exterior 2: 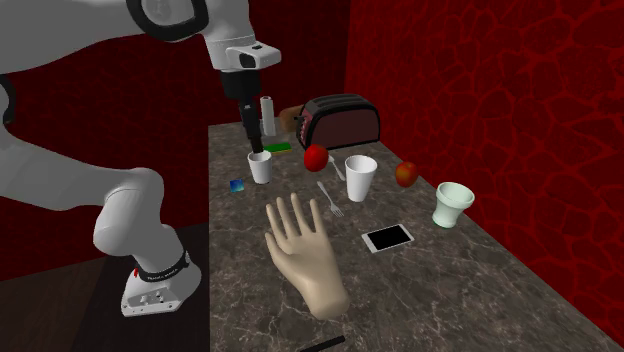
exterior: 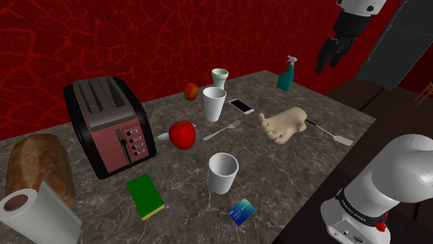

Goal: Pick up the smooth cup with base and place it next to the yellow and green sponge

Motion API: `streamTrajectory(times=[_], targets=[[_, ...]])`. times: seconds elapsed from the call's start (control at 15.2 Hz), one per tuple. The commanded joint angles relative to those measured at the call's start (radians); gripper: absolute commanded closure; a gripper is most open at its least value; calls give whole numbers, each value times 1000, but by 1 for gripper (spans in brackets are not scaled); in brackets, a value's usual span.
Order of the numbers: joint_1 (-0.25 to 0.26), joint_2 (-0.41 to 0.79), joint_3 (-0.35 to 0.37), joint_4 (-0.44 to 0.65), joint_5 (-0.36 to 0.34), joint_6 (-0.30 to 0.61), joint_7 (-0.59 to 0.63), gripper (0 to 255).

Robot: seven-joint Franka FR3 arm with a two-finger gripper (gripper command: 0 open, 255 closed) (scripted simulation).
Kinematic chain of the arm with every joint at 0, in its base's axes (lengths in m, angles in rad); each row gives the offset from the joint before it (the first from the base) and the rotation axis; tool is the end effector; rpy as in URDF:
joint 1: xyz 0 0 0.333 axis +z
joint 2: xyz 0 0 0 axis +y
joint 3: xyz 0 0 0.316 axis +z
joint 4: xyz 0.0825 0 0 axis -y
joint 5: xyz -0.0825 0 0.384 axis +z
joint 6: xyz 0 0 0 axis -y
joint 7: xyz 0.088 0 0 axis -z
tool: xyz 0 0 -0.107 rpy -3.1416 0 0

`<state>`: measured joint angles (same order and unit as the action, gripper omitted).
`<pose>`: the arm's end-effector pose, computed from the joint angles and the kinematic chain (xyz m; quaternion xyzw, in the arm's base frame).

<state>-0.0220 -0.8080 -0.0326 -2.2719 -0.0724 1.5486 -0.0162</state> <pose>0.2974 -0.0283 0.6347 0.9987 -0.0170 0.0414 0.0256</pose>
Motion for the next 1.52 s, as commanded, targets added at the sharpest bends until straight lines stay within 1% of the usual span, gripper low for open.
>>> streamTrajectory(times=[0.0, 0.33, 0.73, 1.12, 1.45], targets=[[0, 0, 0, 0, 0, 0, 0, 0], [18, 160, -12, 20, 27, 128, -7, 0], [40, 370, -23, 86, 66, 257, -26, 0], [61, 592, -30, 199, 114, 350, -54, 0], [73, 782, -30, 328, 159, 397, -81, 0]])
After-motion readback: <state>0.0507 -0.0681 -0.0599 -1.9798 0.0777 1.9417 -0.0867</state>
